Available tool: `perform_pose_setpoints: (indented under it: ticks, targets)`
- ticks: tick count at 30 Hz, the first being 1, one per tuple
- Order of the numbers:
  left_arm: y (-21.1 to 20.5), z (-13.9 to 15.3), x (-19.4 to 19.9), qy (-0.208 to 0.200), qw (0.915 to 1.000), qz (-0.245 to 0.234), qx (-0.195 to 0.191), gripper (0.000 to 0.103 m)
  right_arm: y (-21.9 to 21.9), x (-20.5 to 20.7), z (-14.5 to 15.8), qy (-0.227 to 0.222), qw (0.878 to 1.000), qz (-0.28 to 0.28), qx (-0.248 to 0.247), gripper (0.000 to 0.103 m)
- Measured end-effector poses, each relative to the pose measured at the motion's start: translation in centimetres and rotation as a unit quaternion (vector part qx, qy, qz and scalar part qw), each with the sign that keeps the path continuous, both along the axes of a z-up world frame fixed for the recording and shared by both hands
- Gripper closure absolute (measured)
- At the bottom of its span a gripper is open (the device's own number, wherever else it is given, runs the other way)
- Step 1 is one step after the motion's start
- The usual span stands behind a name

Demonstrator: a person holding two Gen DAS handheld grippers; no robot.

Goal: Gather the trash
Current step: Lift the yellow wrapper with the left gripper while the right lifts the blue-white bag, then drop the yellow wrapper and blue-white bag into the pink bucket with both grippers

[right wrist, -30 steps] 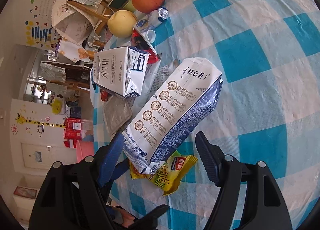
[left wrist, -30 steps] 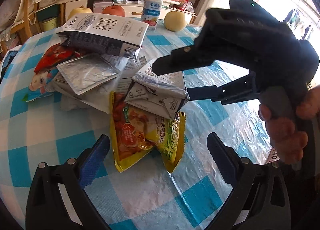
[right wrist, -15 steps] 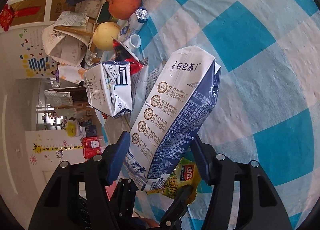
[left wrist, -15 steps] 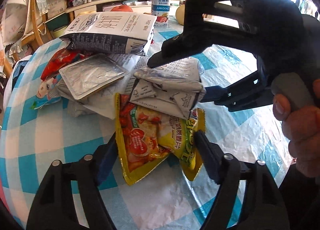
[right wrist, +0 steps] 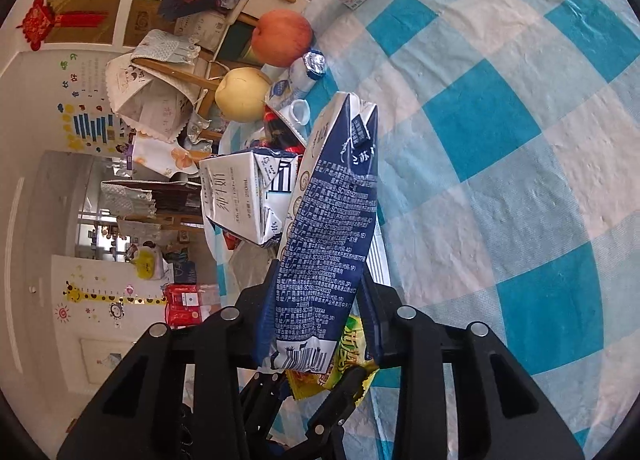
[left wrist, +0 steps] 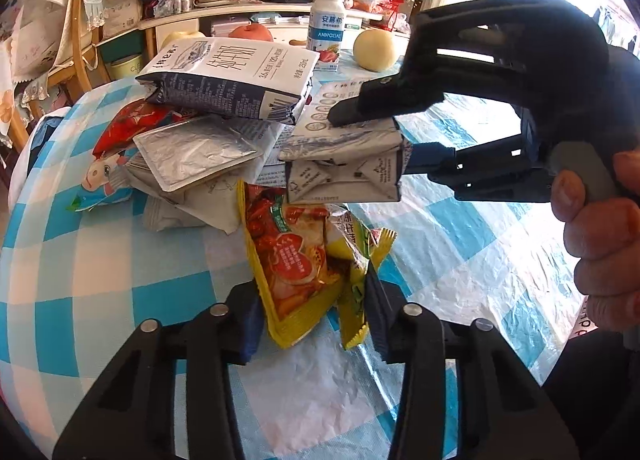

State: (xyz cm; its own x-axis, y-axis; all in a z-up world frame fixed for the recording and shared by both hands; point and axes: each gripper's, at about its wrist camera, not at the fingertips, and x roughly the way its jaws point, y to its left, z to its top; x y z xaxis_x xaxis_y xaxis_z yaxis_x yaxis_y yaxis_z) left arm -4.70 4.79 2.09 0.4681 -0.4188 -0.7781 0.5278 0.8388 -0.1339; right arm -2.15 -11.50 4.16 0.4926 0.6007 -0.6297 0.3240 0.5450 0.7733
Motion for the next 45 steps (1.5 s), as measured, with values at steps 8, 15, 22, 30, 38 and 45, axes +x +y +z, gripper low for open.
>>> perform_pose_setpoints:
  ticks: [8, 15, 22, 30, 38, 45]
  targets:
    - [1.4, 0.5, 0.1, 0.003, 0.9996, 0.018, -0.022, 0.069, -0.7, -2.2, 1.3, -0.022, 1.0, -0.009, -0.019, 0.067]
    - [3.3, 1.6, -1.4, -0.007, 0.9982, 0.04, -0.045, 0.072, -1.4, -4.3, 3.1, -0.048, 0.998, -0.017, -0.04, 0.068]
    - [6.9, 3.9, -2.8, -0.029, 0.9934, 0.072, -0.084, 0.073, 1.2, -6.0, 6.1, -0.097, 0.99, 0.02, -0.101, 0.068]
    - [14.4, 7.9, -4.0, -0.101, 0.9663, 0.196, -0.133, 0.073, 7.8, -6.0, 9.3, -0.157, 0.973, 0.096, -0.143, 0.068]
    - [25.6, 9.8, -4.9, -0.181, 0.8617, 0.465, -0.094, 0.073, 21.1, -3.7, 11.7, -0.204, 0.945, 0.217, -0.133, 0.068]
    - [35.9, 8.0, -4.9, -0.131, 0.7562, 0.634, -0.095, 0.073, 34.3, 0.1, 12.1, -0.225, 0.916, 0.306, -0.129, 0.068]
